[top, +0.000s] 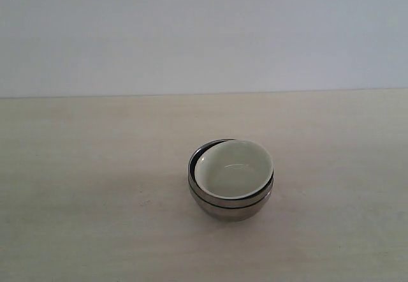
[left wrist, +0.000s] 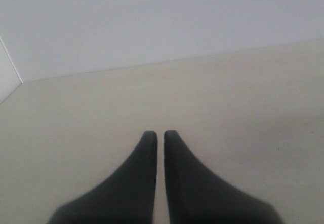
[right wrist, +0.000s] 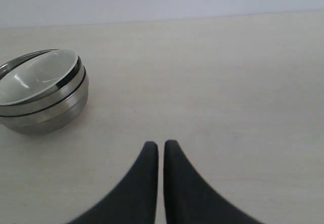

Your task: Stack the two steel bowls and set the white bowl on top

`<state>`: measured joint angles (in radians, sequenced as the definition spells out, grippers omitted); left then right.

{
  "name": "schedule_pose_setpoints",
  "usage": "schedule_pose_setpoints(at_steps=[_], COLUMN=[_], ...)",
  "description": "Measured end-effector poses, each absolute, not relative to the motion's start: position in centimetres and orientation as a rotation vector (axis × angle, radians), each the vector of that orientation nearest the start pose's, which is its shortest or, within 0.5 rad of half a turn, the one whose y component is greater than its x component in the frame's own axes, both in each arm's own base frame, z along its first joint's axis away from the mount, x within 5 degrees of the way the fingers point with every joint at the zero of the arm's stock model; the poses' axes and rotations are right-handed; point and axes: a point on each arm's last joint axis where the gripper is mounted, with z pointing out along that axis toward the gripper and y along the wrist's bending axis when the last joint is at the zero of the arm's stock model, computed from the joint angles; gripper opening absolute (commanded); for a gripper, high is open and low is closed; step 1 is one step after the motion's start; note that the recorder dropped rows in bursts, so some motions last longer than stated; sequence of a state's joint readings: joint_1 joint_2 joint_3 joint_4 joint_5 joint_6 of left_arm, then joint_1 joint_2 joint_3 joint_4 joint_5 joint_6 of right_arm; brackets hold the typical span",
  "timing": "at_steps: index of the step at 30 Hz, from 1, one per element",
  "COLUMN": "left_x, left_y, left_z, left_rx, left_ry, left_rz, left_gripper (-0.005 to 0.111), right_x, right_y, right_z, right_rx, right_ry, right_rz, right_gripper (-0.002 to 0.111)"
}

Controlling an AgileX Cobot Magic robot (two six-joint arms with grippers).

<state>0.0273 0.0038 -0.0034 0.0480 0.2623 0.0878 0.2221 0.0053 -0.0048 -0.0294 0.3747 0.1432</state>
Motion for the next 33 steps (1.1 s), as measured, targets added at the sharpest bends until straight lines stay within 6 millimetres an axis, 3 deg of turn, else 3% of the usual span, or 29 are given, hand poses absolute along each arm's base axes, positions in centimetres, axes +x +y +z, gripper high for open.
schedule_pose_setpoints(at_steps=[20, 33], left_x=[5.52, 5.52], left_y=[0.26, 0.26], left_z=[19.04, 19.04], left_rx=[0.084, 0.084], left_ry=[1.746, 1.746], left_rz=[0.129, 0.129], left_gripper=[0.004, 0.004], right_x=[5.19, 5.27], right_y=[1.04, 0.52], right_z=[18.08, 18.08], right_rx=[-0.092, 0.002], right_ry=[1.863, 1.862], right_rz=[0.215, 0.149], right_gripper=[0.000, 0.000])
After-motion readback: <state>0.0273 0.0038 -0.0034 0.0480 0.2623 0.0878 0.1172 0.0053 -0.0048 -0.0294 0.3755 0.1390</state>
